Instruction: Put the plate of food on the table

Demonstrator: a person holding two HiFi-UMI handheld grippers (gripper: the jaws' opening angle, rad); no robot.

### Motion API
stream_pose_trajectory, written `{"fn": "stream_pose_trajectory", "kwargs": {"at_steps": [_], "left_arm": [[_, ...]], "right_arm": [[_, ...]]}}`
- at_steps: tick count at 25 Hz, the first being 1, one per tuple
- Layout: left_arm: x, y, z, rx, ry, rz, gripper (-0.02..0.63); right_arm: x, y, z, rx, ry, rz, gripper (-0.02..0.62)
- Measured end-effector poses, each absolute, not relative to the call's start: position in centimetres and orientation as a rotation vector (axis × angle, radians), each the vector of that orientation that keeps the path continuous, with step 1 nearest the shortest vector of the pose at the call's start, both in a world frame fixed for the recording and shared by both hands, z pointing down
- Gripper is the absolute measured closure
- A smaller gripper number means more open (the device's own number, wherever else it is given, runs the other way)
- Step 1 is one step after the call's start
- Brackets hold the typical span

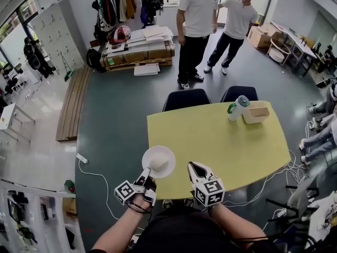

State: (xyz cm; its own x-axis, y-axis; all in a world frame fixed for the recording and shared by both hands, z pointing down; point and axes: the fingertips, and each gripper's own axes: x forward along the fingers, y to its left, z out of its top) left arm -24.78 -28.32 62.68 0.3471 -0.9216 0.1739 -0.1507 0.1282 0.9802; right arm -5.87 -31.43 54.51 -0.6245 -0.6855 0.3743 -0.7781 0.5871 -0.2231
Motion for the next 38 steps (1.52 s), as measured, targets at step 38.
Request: {"fn": "stream_pose_trajectory", "kwargs": {"at_steps": [38], "left_arm": [[-27.5, -54.0, 87.3, 1.202, -1.163, -0.727, 0.588]], "right_arm": [[-7.5, -41.1, 65.2, 1.062, -2.483, 0.668, 0.583]]}}
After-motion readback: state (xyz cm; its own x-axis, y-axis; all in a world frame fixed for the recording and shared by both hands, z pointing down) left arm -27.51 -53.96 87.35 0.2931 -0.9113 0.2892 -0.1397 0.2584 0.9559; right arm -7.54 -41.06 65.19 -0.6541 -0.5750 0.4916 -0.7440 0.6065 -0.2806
